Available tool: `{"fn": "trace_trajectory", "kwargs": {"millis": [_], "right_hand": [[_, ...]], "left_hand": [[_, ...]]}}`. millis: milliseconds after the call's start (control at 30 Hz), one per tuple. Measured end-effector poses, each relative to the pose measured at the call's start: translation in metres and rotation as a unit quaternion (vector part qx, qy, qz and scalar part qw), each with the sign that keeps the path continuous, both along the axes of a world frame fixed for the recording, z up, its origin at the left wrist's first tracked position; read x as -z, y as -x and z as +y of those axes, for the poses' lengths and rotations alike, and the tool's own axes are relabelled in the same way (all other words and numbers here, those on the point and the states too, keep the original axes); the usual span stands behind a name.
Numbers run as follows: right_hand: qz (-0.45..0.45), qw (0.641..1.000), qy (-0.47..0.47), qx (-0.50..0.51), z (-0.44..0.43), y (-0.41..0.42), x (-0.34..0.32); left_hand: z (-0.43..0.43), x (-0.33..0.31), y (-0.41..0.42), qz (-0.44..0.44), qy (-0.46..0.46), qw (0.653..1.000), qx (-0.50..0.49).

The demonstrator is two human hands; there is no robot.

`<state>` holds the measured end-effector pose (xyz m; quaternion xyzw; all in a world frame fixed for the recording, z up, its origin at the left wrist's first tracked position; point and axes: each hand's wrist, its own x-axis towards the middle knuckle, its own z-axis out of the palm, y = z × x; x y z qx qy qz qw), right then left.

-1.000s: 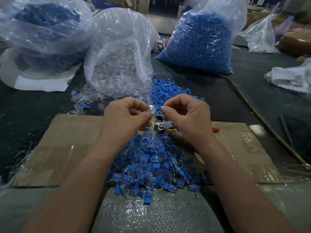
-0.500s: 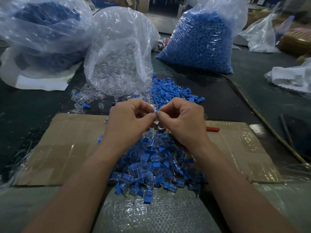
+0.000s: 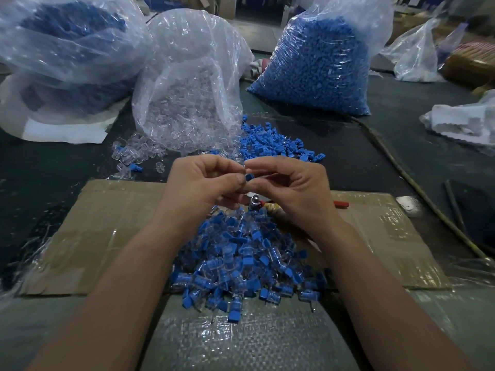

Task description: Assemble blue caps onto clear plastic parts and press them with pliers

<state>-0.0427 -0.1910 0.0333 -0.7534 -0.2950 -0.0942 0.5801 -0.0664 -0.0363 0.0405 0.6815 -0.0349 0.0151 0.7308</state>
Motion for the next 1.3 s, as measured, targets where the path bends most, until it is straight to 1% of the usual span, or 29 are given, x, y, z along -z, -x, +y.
{"fn": "trace_trajectory", "kwargs": {"millis": [100, 200, 500, 633, 700, 733, 800, 867, 967, 1033, 1100, 1133, 1200, 1300], "right_hand": [[-0.047, 0.998, 0.027, 0.011, 0.000, -0.001, 0.001], [-0.074, 0.996, 0.038, 0.020, -0.001, -0.002, 0.001], [-0.104, 0.992, 0.057, 0.046, 0.000, -0.002, 0.003], [-0.118, 0.989, 0.077, 0.040, 0.001, -0.002, 0.002], [-0.104, 0.990, 0.090, 0.032, 0.001, -0.001, 0.000], [-0.075, 0.992, 0.097, 0.031, -0.001, -0.001, -0.002], [0.014, 0.992, 0.114, 0.053, -0.009, -0.003, -0.007], [0.074, 0.977, 0.173, 0.103, -0.027, -0.010, -0.012], [0.125, 0.922, 0.331, 0.155, -0.056, -0.019, -0.019], [0.185, 0.882, 0.407, 0.146, -0.066, -0.019, -0.019], [0.241, 0.848, 0.457, 0.117, -0.065, -0.014, -0.016], [0.252, 0.836, 0.477, 0.103, -0.064, -0.011, -0.013], [0.243, 0.823, 0.504, 0.096, -0.061, -0.009, -0.008], [0.214, 0.825, 0.512, 0.110, -0.059, -0.011, -0.008]], "left_hand": [[0.001, 0.000, -0.001, 0.007, 0.004, 1.000, 0.011], [0.001, 0.001, -0.001, 0.013, 0.010, 1.000, 0.018], [0.001, 0.001, -0.001, 0.023, 0.027, 0.999, 0.026], [0.001, 0.002, -0.002, 0.021, -0.006, 1.000, 0.015], [0.000, 0.002, -0.002, 0.015, -0.016, 1.000, 0.012], [0.000, 0.002, -0.002, 0.014, -0.015, 1.000, 0.011], [0.001, 0.002, -0.002, 0.015, -0.005, 1.000, 0.005], [0.002, 0.003, -0.003, 0.015, 0.005, 1.000, -0.007], [0.003, 0.005, -0.004, 0.013, 0.007, 1.000, -0.017], [0.004, 0.006, -0.004, 0.011, 0.007, 1.000, -0.017], [0.004, 0.006, -0.004, 0.005, 0.007, 1.000, -0.014], [0.003, 0.006, -0.004, 0.002, 0.007, 1.000, -0.011], [0.003, 0.006, -0.004, -0.002, 0.007, 1.000, -0.004], [0.003, 0.006, -0.004, -0.002, 0.006, 1.000, -0.004]]}}
